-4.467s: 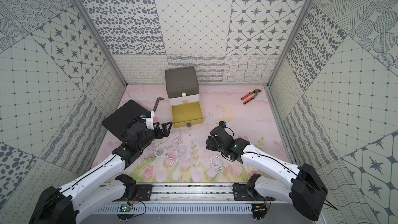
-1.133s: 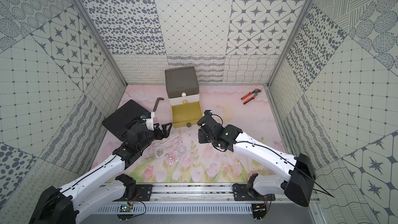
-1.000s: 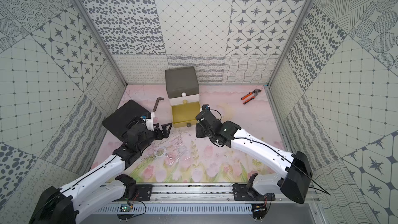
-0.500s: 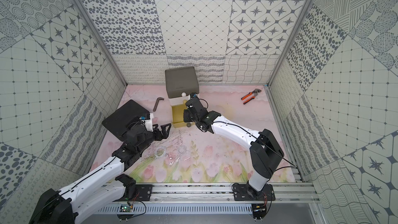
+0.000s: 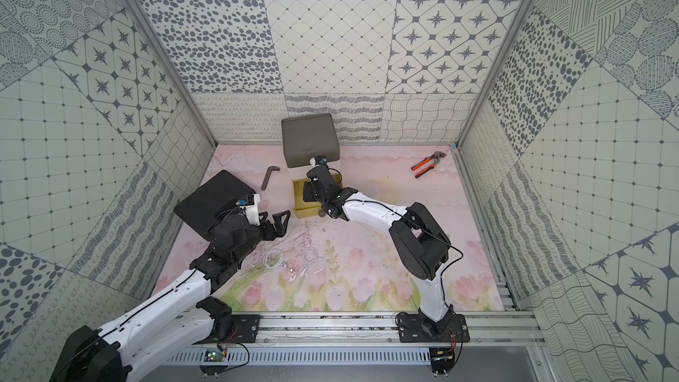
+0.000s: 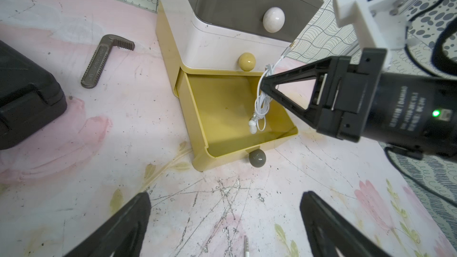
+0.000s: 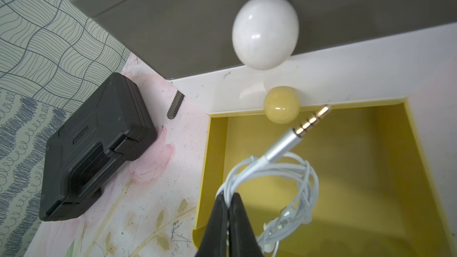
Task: Place the wired earphones into the drawer by color
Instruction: Place the wired earphones in the drawer.
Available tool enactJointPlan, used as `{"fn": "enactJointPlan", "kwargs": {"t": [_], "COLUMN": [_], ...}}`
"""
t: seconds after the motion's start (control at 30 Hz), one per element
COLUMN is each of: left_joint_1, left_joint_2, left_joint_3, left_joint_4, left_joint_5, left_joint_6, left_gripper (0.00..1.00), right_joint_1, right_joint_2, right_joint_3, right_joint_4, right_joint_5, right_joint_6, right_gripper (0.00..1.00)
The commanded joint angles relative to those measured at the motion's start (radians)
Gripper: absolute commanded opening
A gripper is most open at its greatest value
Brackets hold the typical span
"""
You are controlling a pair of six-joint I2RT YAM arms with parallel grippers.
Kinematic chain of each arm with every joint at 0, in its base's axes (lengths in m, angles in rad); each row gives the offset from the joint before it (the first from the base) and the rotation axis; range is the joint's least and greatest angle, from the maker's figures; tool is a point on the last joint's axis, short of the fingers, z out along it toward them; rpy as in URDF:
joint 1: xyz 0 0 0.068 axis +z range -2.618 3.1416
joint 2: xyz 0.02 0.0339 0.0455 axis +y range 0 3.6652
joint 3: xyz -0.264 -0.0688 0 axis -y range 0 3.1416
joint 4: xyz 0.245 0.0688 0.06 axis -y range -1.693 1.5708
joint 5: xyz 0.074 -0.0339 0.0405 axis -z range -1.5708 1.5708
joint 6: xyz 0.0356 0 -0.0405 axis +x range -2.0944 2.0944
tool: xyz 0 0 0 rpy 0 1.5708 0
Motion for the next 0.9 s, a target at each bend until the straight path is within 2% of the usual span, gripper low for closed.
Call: {"fn": "enactJointPlan", "kwargs": {"t": [0.0, 0.43, 0.53, 0.77, 0.87], "left_joint_1": [-0.002, -0.001, -0.001, 0.0, -0.001], "left_joint_2": [-0.009, -0.013, -0.013, -0.023, -0.025], "left_joint_3": [-0.001, -0.002, -0.005, -0.007, -0.003], "left_joint_4": [0.027, 0.028, 0.033, 0.03, 0.024], "left_joint_5": [-0.022, -0.022, -0.025, -0.033, -0.032], "left_joint_6": [0.019, 0.02, 0.024, 0.026, 0.027], "left_gripper": [0.99, 0.99, 0.99, 0.99, 0.99], "right_joint_1": [-0.001, -0.001, -0.003, -0.004, -0.009], "right_joint_2": [0.043, 0.117, 0.113, 0.049, -0.017], "right_joint_3": [0.03, 0.031, 0.028, -0.017, -0.075], "right_joint_4": [0.077, 0.088, 0.087, 0.082, 0.083], "right_joint_5": [-0.002, -0.014, -0.018, -0.047, -0.054], "right_joint_6": [0.026, 0.059, 0.063, 0.071, 0.067], "right_gripper": [0.0, 0.02, 0.07, 0.34, 0.4]}}
